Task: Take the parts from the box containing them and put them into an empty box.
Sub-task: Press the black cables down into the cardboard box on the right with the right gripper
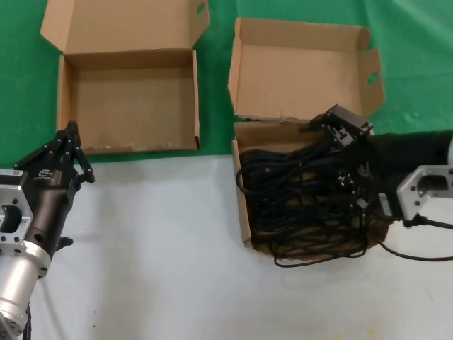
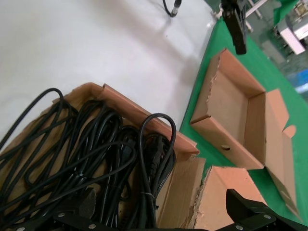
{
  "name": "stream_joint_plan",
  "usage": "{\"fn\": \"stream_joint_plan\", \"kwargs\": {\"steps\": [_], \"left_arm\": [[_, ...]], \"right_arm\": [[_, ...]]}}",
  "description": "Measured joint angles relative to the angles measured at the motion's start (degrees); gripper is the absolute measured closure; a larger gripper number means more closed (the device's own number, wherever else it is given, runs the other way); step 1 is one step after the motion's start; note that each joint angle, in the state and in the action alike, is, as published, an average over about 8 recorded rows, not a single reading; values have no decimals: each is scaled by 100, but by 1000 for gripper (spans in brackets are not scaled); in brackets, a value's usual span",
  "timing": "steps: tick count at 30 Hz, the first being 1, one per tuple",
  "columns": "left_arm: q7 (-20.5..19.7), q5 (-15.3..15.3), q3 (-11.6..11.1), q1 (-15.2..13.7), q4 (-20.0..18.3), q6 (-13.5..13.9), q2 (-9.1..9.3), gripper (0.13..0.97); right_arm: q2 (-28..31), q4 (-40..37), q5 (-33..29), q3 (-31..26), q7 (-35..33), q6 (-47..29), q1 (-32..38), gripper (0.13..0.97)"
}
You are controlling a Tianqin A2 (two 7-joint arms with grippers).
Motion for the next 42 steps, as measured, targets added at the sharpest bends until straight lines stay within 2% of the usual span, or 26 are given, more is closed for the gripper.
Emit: {"fn": "stream_joint_plan", "kwargs": {"steps": [5,14,23,31,35,42], "left_arm": [[0,0,0,0,0,0,0,952],[0,0,0,0,0,0,0,952],[0,0,0,0,0,0,0,952],[0,0,0,0,0,0,0,952],[0,0,0,0,0,0,0,952],[0,0,0,0,0,0,0,952]], "right_arm": [[-192,-155,-357,-211,289,-4,229,135],[-478,-394,-651,-432,611,-8,491,198],[-595,-518,-853,-530,775,43,635,327],[-620,-573,-992,-569,886,83,688,520],[-610,-588,-1075,-586,969,89,694,520],[-585,-567,-1154,-608,1049,84,674,697]]}}
